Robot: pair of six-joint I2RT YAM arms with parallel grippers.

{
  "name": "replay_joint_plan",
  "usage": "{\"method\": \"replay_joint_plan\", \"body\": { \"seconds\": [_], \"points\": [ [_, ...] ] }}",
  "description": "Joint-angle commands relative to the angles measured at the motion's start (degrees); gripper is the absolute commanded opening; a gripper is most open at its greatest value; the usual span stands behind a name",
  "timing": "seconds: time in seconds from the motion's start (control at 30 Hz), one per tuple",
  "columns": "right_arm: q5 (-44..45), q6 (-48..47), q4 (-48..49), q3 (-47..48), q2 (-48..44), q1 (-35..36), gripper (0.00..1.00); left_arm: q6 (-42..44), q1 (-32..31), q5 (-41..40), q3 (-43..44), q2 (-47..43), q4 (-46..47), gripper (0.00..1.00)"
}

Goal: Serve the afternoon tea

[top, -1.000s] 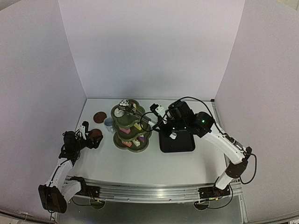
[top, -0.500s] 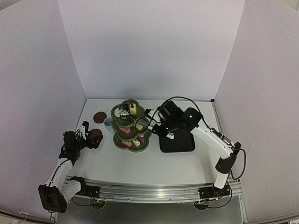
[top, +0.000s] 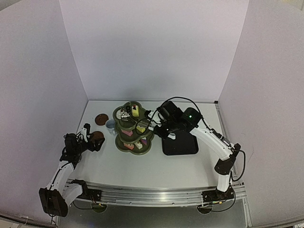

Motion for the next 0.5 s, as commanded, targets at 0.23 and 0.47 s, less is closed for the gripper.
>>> {"method": "replay_joint_plan", "body": {
  "seconds": [0.23, 0.47],
  "points": [
    [2.9, -0.7, -1.0, 3.3, 0.7, 0.3, 0.26, 1.1, 0.1, 0.0, 1.3, -1.0, 0.7, 1.0],
    [2.9, -0.5, -0.9, 3.5, -0.1, 0.2, 0.33, 1.1, 0.1, 0.0, 1.2, -0.9, 0.8, 1.0]
  ]
}}
